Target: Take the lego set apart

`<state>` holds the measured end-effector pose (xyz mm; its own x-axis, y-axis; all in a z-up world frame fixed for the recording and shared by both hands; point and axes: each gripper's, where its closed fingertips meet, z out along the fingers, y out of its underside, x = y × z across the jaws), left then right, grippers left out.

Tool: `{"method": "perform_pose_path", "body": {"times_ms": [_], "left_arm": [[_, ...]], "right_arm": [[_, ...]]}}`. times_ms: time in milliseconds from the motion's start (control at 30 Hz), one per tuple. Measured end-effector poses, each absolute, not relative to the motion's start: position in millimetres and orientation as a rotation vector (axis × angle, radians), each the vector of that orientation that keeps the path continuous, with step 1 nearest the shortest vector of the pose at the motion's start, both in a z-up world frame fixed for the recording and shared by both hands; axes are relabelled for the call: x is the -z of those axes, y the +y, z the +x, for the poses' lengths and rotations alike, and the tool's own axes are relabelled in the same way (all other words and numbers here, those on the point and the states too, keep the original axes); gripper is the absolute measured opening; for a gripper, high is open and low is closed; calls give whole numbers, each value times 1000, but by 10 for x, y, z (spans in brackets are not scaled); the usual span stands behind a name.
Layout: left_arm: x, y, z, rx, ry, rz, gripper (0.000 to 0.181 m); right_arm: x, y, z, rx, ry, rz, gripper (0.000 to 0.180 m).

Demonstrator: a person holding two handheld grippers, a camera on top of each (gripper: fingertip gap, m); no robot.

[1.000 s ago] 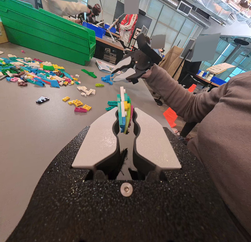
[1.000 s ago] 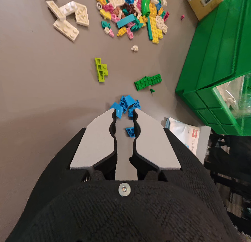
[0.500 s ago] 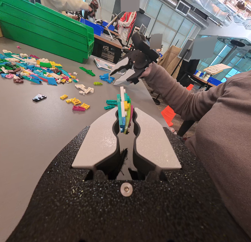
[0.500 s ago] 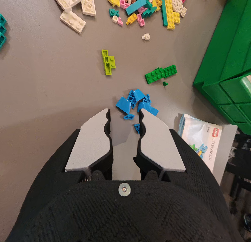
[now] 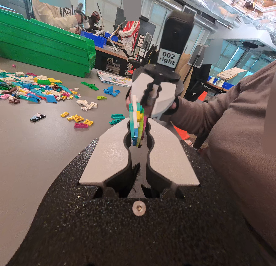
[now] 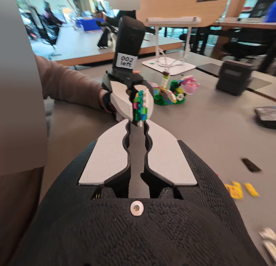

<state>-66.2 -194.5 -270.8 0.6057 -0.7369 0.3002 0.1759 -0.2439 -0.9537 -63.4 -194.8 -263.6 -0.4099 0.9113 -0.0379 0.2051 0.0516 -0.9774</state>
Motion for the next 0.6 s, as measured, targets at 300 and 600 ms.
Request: {"method": "perform_pose_path", "body": {"times_ms": [300, 600], "left_arm": [[2685, -1966, -665, 989, 478, -1580, 16], [2700, -1975, -642, 1001, 496, -1590, 16]], "right_arm": [[2638, -1964, -759, -1528, -1645, -1150, 10], [2656, -1982, -763, -1536, -1653, -1144, 7]]}}
